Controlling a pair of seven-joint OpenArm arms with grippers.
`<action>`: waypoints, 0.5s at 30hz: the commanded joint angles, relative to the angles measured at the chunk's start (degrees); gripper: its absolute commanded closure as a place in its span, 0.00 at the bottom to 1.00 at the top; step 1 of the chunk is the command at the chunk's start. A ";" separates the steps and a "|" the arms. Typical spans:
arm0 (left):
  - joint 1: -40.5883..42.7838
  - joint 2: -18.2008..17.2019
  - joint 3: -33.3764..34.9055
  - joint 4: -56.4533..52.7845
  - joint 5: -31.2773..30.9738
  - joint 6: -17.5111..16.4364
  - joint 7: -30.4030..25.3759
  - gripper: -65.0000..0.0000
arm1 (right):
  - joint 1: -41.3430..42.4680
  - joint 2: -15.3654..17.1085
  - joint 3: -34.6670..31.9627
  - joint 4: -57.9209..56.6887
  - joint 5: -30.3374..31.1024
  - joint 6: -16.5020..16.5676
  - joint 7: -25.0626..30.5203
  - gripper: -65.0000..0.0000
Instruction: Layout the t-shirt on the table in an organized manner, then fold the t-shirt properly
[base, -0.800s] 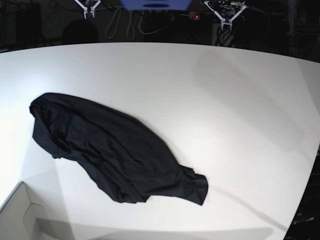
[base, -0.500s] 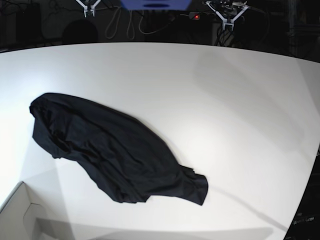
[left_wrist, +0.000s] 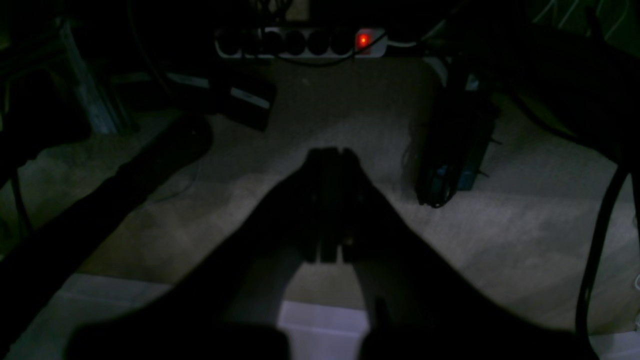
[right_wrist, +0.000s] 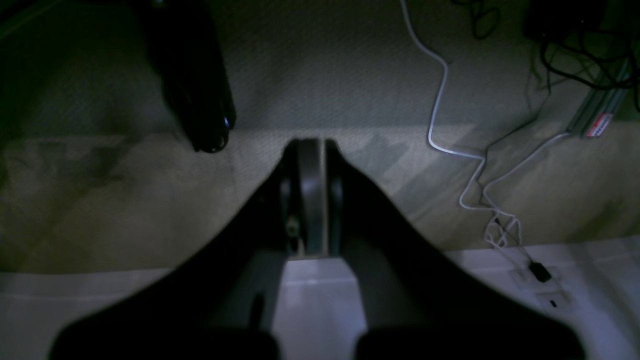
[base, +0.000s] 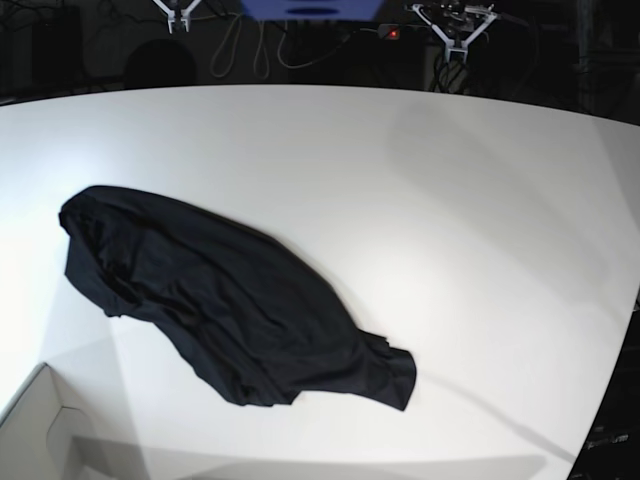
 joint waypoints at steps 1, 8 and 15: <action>0.29 -0.30 0.09 0.13 0.17 0.38 -0.10 1.00 | -0.41 0.16 0.03 0.05 0.45 0.10 -0.06 1.00; 0.21 -0.30 0.09 0.13 0.17 0.38 -0.10 1.00 | -0.32 0.16 0.12 0.05 0.45 0.10 0.03 1.00; 0.56 -0.30 0.09 0.22 0.17 0.38 -0.36 1.00 | -0.23 0.33 0.12 0.14 0.45 0.10 -0.06 1.00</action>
